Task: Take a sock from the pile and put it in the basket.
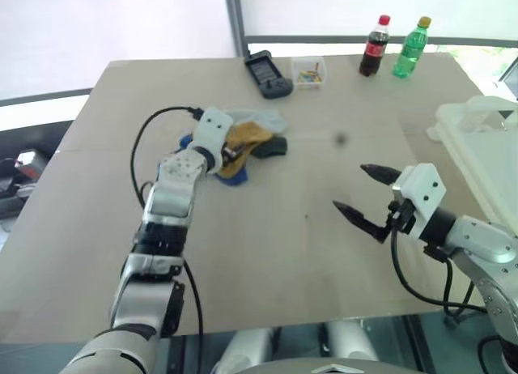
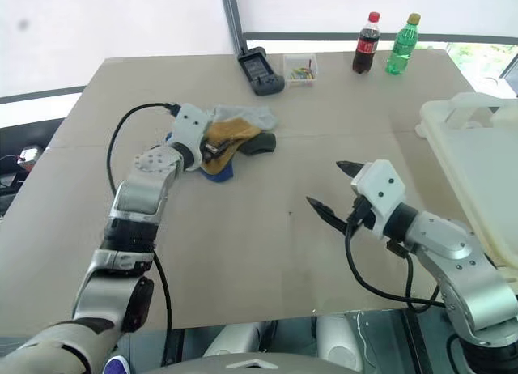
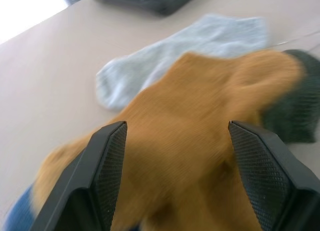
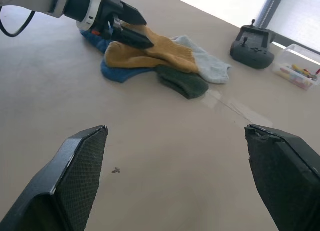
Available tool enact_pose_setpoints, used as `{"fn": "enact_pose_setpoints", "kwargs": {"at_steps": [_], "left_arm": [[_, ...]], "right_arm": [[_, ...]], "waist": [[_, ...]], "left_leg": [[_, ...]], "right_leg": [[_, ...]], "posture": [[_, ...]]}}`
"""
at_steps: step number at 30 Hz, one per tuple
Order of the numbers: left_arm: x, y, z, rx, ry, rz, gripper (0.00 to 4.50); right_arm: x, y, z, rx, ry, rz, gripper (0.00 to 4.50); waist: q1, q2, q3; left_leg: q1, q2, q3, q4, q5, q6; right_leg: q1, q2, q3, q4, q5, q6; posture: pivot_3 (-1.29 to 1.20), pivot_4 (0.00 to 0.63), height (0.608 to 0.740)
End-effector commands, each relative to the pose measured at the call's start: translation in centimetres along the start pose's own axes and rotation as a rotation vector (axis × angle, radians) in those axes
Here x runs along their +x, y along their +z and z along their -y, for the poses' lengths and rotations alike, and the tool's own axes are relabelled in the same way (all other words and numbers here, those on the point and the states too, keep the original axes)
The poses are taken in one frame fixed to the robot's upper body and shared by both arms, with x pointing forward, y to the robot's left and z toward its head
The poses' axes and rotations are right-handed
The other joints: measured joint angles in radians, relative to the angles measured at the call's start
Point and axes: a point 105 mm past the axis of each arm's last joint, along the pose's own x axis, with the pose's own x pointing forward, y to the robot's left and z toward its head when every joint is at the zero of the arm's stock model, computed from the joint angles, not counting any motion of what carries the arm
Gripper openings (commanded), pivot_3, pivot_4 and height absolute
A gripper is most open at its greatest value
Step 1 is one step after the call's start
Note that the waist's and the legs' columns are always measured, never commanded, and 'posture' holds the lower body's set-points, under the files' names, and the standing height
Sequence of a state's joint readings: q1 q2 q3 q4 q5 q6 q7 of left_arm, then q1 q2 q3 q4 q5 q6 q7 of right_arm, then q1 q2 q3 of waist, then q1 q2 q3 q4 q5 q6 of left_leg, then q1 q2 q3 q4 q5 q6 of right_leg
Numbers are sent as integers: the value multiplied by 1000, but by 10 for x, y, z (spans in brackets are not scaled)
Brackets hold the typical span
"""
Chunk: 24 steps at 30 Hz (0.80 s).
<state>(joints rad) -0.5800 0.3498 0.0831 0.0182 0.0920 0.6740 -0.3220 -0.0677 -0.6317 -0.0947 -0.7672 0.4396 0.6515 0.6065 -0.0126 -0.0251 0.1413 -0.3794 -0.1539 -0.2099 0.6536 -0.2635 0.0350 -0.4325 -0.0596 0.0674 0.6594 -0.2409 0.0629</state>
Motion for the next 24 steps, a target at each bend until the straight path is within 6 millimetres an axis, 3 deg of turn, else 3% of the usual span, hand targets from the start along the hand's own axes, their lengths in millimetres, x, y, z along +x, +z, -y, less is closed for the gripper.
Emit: {"fn": "enact_pose_setpoints", "kwargs": {"at_steps": [1,6,20,23,24], "left_arm": [[-25,9,-23,-86,164,42,3402],[-33,1,-29,-199,244,23,3402],[-2,8,-15,-302,161,46,3402],[1,8,-13,-295,143,49,2536],[3,7,-13,-294,140,48,2062]], "right_arm": [[-4,14,0,-30,25,36,4500],[4,15,-1,-22,67,41,4500],[11,17,1,-25,77,62,4500],[10,17,0,-27,73,65,4500],[10,18,0,-27,70,66,4500]], "waist": [[3,-1,0],[28,-4,-2],[27,-4,-3],[27,-5,-3],[27,-5,-3]], "left_leg": [[0,0,0,0,0,0],[1,0,1,2,0,0],[0,0,3,3,0,0],[0,0,3,3,0,0],[0,0,3,3,0,0]], "right_leg": [[0,0,0,0,0,0],[1,0,0,1,0,0],[1,-1,0,1,0,1],[1,-1,0,1,1,1],[1,-1,0,1,1,1]], "posture": [[0,150,740],[0,150,740],[0,150,740],[0,150,740],[0,150,740]]}}
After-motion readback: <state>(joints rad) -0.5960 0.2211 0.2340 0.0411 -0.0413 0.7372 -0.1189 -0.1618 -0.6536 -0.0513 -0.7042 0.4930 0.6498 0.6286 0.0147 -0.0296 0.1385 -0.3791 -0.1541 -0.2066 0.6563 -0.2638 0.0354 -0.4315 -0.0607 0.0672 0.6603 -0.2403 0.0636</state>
